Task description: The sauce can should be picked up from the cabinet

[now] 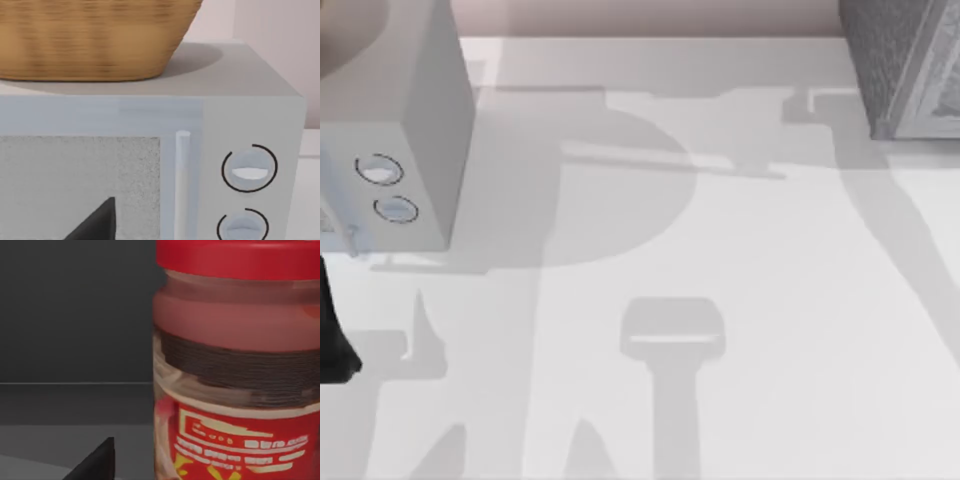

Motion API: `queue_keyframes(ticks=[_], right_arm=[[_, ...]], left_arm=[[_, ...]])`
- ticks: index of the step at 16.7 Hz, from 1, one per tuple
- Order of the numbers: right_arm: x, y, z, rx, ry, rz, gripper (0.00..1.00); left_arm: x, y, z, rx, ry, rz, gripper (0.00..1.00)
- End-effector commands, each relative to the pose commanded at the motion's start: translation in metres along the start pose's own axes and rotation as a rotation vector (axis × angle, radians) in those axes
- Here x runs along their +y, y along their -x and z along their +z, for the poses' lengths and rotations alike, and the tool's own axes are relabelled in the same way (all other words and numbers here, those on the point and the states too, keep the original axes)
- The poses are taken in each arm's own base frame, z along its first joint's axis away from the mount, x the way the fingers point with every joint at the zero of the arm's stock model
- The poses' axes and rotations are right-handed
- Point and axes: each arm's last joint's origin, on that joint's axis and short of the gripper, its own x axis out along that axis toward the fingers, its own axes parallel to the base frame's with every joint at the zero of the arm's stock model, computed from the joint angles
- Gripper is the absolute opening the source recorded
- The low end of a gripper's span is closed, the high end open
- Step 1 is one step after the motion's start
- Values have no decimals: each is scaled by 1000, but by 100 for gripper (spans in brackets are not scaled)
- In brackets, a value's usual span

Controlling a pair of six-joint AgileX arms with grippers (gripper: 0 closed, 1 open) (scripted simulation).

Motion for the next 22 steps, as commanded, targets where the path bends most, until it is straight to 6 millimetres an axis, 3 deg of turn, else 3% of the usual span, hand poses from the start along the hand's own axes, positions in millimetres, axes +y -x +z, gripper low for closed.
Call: queue_keyframes(ticks=[5,11,15,22], right_arm=[[-1,-4,0,-1,0,0,100],[0,-57,0,1,0,0,100],[0,-60,0,0,0,0,100],[0,-60,0,0,0,0,47]], left_arm=[[0,0,0,0,0,0,100],[0,0,0,0,0,0,100],[0,0,0,0,0,0,100],[0,0,0,0,0,0,100]])
